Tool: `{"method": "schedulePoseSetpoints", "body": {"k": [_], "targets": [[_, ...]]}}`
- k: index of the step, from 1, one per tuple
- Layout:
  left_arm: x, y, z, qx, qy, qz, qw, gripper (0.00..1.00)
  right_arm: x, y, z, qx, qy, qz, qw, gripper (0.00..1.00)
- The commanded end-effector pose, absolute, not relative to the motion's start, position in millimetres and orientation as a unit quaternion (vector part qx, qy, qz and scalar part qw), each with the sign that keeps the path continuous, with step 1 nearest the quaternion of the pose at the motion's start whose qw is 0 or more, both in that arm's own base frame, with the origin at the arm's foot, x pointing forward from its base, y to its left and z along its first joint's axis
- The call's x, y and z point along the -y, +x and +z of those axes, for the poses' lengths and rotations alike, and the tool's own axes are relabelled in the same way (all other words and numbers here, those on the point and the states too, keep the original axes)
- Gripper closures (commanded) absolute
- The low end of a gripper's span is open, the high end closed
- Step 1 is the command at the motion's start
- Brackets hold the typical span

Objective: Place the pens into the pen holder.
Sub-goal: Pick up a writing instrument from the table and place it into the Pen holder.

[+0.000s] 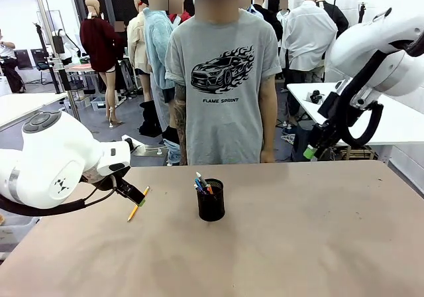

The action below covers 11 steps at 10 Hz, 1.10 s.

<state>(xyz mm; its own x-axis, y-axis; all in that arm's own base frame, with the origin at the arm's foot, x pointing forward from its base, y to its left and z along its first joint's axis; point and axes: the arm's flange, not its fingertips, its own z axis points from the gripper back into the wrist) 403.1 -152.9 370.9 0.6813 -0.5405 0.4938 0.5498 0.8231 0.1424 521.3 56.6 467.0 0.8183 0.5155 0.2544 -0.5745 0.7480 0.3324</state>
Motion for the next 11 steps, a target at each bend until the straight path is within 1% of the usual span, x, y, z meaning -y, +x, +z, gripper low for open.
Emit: {"method": "schedulePoseSetpoints", "body": {"k": [1, 3, 4, 5, 6, 7, 10, 11], "targets": [[150.9, 403.1, 371.4, 0.267, -0.010, -0.295, 0.917, 0.00, -75.5, 520.5, 477.0, 0.010, 0.153, 0.282, 0.947, 0.48], [150.9, 403.1, 371.4, 0.267, -0.010, -0.295, 0.917, 0.00, -81.8, 515.6, 461.4, -0.022, 0.081, 0.245, 0.966, 0.48], [150.9, 403.1, 371.4, 0.267, -0.010, -0.295, 0.917, 0.00, -88.3, 511.3, 458.5, 0.003, 0.086, 0.261, 0.962, 0.48], [152.9, 403.1, 370.9, 0.266, -0.009, -0.297, 0.917, 0.00, -74.4, 514.9, 467.7, 0.001, 0.110, 0.258, 0.960, 0.48], [158.3, 405.8, 376.1, 0.253, -0.022, -0.304, 0.918, 0.00, -74.4, 514.9, 467.7, 0.001, 0.110, 0.258, 0.960, 0.48], [166.3, 418.1, 379.4, 0.233, -0.023, -0.297, 0.926, 0.00, -74.4, 514.9, 467.7, 0.001, 0.110, 0.258, 0.960, 0.48], [183.1, 453.5, 378.2, 0.141, 0.022, -0.257, 0.956, 0.00, -74.4, 514.9, 467.7, 0.001, 0.110, 0.258, 0.960, 0.48], [186.5, 475.2, 373.6, 0.114, 0.030, -0.236, 0.964, 0.00, -74.4, 514.9, 467.7, 0.001, 0.110, 0.258, 0.960, 0.48]]}}
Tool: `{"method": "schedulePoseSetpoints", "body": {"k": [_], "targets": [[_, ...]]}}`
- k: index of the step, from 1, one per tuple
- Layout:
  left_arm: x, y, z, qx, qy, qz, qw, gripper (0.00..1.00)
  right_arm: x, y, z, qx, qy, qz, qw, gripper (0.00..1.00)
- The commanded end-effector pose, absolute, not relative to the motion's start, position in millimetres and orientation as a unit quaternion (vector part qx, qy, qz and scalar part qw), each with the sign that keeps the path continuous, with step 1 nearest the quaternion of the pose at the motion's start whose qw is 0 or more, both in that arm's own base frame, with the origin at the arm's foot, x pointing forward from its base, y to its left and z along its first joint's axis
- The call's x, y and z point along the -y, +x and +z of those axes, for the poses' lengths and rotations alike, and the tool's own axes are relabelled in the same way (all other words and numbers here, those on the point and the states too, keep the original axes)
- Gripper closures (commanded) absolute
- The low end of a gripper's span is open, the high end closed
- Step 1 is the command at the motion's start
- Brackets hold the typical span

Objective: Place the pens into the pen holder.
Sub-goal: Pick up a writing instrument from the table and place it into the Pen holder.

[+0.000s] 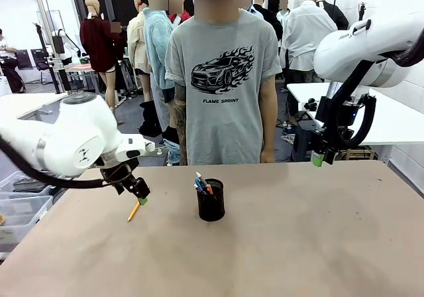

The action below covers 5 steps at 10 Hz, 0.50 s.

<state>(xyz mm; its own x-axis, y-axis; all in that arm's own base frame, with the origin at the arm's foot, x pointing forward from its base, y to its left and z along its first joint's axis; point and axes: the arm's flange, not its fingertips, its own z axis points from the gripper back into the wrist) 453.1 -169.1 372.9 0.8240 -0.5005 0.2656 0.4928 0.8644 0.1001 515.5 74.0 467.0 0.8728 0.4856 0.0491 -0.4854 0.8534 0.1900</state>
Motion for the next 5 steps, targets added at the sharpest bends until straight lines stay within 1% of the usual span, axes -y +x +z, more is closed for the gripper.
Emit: {"method": "schedulePoseSetpoints", "body": {"k": [1, 4, 5], "targets": [[188.8, 487.2, 370.3, 0.093, 0.033, -0.230, 0.968, 0.00, -74.4, 514.9, 467.7, 0.001, 0.110, 0.258, 0.960, 0.48], [197.3, 516.8, 352.7, 0.045, 0.054, -0.203, 0.977, 0.00, -74.4, 514.9, 467.7, 0.001, 0.110, 0.258, 0.960, 0.48], [198.9, 526.2, 345.9, 0.041, 0.053, -0.193, 0.979, 0.00, -74.4, 514.9, 467.7, 0.001, 0.110, 0.258, 0.960, 0.48]]}}
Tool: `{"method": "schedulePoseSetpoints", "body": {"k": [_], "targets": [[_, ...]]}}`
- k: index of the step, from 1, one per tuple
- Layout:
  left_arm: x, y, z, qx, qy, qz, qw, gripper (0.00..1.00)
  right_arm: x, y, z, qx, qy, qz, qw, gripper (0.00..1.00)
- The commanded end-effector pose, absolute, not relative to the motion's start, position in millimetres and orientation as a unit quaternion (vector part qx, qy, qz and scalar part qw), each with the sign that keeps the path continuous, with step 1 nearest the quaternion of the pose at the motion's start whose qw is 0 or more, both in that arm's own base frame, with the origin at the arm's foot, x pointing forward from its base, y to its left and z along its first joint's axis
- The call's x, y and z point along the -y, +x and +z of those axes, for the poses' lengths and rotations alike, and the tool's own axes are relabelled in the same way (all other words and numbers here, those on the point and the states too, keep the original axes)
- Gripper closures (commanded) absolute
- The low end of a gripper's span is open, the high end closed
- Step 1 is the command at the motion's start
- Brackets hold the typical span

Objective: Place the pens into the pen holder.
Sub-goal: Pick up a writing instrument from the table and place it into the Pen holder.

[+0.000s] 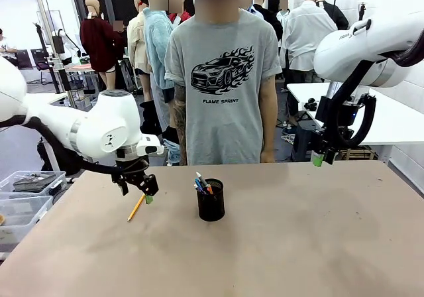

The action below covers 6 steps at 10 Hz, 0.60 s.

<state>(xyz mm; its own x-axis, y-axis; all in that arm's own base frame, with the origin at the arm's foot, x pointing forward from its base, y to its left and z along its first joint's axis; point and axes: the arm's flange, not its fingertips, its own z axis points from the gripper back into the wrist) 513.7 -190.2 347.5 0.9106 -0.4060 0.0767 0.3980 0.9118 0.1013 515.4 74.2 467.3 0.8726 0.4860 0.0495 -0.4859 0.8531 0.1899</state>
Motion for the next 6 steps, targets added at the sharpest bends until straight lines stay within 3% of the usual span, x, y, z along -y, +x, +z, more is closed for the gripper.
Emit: {"method": "schedulePoseSetpoints", "body": {"k": [1, 6], "targets": [[200.1, 532.9, 339.7, 0.022, 0.054, -0.190, 0.980, 0.00, -74.4, 514.9, 467.7, 0.001, 0.110, 0.258, 0.960, 0.48], [189.5, 554.8, 316.6, 0.008, 0.035, -0.170, 0.985, 0.00, -74.4, 514.9, 467.7, 0.001, 0.110, 0.258, 0.960, 0.48]]}}
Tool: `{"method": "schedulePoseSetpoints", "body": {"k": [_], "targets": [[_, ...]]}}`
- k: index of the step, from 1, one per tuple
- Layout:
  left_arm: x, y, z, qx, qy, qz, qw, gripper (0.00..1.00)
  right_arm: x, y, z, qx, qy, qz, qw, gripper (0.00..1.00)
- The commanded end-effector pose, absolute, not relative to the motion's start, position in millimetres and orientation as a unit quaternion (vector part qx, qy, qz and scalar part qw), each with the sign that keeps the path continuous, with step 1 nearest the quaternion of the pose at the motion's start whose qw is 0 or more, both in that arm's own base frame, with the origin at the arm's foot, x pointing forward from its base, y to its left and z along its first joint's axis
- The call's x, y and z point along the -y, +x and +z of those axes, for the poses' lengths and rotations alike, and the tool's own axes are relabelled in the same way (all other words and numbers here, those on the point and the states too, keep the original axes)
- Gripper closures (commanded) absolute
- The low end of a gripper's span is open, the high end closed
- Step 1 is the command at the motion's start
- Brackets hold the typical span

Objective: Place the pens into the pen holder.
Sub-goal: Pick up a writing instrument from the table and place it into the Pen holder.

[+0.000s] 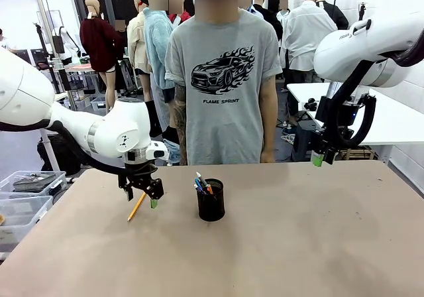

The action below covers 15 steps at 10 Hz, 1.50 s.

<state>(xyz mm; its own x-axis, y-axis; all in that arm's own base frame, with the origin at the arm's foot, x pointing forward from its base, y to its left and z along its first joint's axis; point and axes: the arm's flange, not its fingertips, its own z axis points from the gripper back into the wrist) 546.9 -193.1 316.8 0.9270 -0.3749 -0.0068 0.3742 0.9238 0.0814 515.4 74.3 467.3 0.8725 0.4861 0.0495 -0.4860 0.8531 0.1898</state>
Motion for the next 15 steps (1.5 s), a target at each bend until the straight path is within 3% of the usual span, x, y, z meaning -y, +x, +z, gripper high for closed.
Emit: {"method": "schedulePoseSetpoints", "body": {"k": [1, 5, 6, 11, 15], "targets": [[182.7, 557.6, 313.5, 0.010, 0.028, -0.160, 0.987, 0.00, -74.4, 514.9, 467.7, 0.001, 0.110, 0.258, 0.960, 0.48], [171.3, 563.2, 302.5, 0.003, 0.016, -0.150, 0.989, 0.00, -74.4, 514.9, 467.7, 0.001, 0.110, 0.258, 0.960, 0.48], [170.0, 563.8, 301.3, 0.007, 0.015, -0.150, 0.989, 0.06, -74.4, 514.9, 467.7, 0.001, 0.110, 0.258, 0.960, 0.48], [164.3, 563.7, 298.2, 0.010, 0.009, -0.152, 0.988, 1.00, -74.4, 514.9, 467.7, 0.001, 0.110, 0.258, 0.960, 0.48], [160.7, 561.3, 299.3, 0.008, 0.004, -0.155, 0.988, 1.00, -74.4, 514.9, 467.7, 0.001, 0.110, 0.258, 0.960, 0.48]]}}
